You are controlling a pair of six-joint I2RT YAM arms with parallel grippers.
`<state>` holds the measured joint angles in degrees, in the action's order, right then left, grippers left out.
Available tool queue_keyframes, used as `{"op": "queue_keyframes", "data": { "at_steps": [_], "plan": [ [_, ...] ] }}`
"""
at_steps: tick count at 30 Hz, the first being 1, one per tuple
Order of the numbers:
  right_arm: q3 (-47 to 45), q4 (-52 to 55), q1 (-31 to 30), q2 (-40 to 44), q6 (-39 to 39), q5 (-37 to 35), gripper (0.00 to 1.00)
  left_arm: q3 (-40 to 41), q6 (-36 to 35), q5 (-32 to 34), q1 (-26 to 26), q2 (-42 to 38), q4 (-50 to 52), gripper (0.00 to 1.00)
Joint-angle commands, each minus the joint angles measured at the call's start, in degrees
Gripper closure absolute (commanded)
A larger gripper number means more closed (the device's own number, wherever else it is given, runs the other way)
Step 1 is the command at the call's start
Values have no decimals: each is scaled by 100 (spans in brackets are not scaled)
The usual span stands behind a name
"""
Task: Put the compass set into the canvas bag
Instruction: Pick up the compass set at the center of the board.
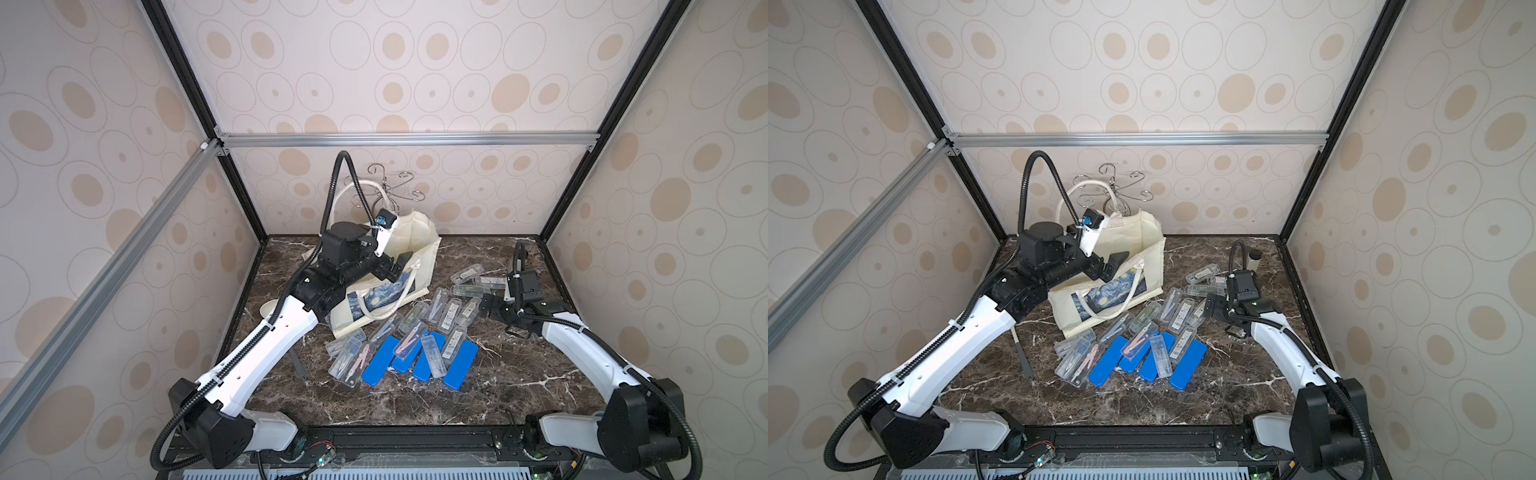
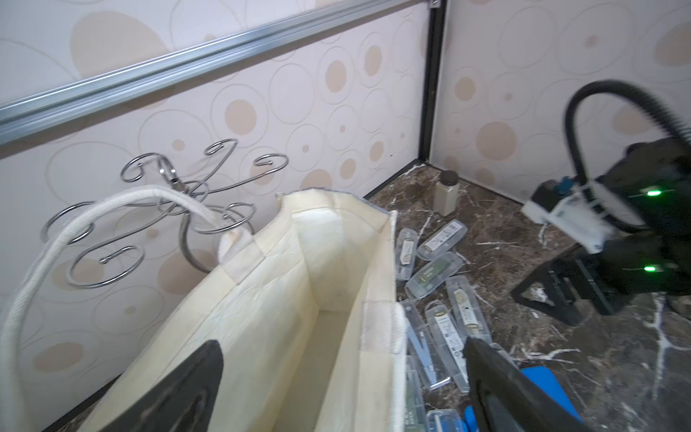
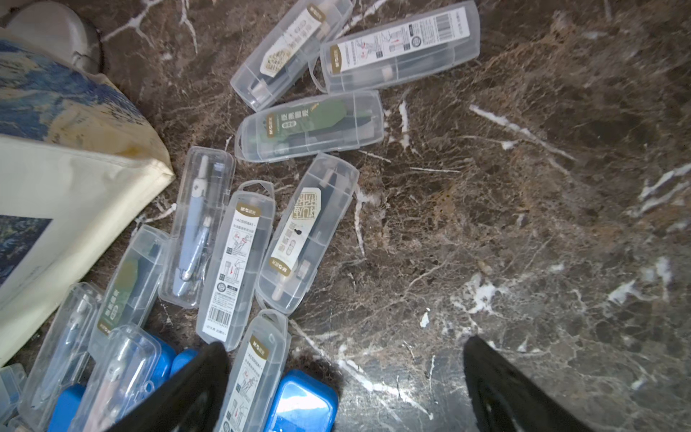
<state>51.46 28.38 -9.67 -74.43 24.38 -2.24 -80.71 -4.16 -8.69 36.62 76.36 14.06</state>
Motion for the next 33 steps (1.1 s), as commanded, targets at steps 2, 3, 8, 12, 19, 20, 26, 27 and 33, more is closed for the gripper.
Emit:
{"op": "queue_keyframes", "data": {
  "at_steps": [2, 3, 8, 12, 19, 20, 26, 27, 33],
  "plan": [
    [230, 85, 10, -391, 81, 2, 3, 262, 364, -251, 702, 33, -612, 0],
    [262, 72, 1, -499, 116, 5, 4, 324, 425, -189, 861, 119, -707, 0],
    [414, -124, -68, -1007, 243, 22, 11, 419, 652, 400, 1480, 725, -1056, 0],
    [562, -342, -96, -1385, 345, 99, 12, 289, 713, 847, 1826, 1281, -1095, 0],
    [930, -614, -96, -2118, 470, 233, 12, 603, 983, 965, 1972, 1505, -1511, 0],
    [1013, -623, -96, -2239, 486, 224, 12, 668, 1004, 987, 1980, 1489, -1569, 0],
    [1361, -641, -96, -2816, 600, 75, 15, 993, 1084, 1068, 1998, 1409, -1760, 0],
    [1396, -666, -96, -2898, 623, 54, 16, 1039, 1092, 1075, 1998, 1407, -1794, 0],
    [1627, -697, -130, -3339, 696, -43, 20, 1180, 1134, 1227, 2005, 1439, -1861, 0]
  ]
}}
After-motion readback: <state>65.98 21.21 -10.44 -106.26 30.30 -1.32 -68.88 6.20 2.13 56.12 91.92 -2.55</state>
